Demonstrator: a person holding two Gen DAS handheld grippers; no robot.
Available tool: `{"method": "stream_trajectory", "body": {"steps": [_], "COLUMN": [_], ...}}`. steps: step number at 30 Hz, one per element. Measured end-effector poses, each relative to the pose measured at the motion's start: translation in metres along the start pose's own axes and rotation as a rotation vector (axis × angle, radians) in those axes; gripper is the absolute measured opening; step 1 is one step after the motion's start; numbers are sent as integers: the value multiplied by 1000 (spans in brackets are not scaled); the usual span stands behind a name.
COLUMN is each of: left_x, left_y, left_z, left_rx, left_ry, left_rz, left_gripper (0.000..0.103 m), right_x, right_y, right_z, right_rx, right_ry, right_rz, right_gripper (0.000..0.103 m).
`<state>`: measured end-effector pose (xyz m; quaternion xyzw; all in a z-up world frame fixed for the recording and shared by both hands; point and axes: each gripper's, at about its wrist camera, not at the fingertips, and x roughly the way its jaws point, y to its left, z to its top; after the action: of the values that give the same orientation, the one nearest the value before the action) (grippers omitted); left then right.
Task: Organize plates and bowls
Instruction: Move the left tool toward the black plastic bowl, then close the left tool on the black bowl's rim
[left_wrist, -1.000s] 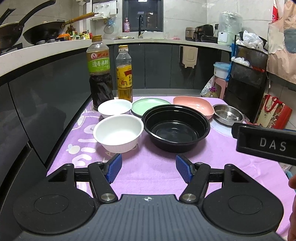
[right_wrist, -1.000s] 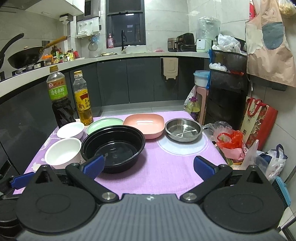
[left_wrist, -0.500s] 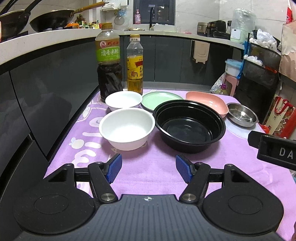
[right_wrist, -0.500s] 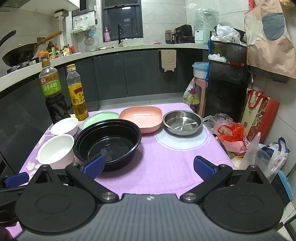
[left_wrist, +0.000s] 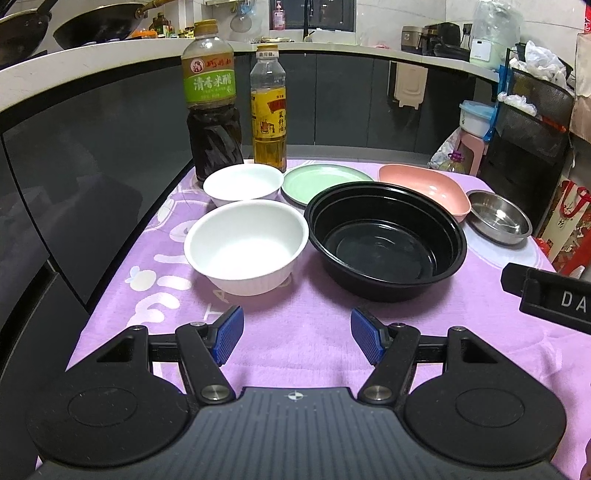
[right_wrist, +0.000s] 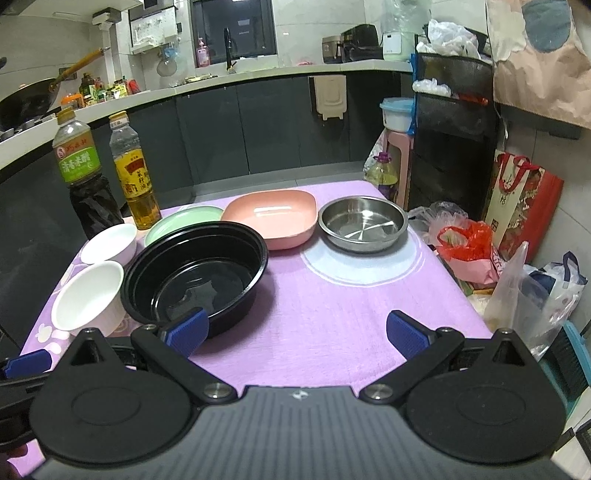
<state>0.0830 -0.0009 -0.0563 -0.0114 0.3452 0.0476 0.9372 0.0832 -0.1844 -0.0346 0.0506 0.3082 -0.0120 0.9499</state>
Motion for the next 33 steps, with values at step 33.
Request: {"method": "stream_trajectory", "body": {"steps": [33], "left_x": [63], "left_y": [-1], "left_z": [53], "left_rx": [-249], "left_ry": [186], "left_rz": [-135], "left_gripper": [59], "right_x": [75], "right_y": [-16], "right_z": [37], "right_rx": [90], "right_ry": [156], "right_rz": [43], "right_gripper": [54]}}
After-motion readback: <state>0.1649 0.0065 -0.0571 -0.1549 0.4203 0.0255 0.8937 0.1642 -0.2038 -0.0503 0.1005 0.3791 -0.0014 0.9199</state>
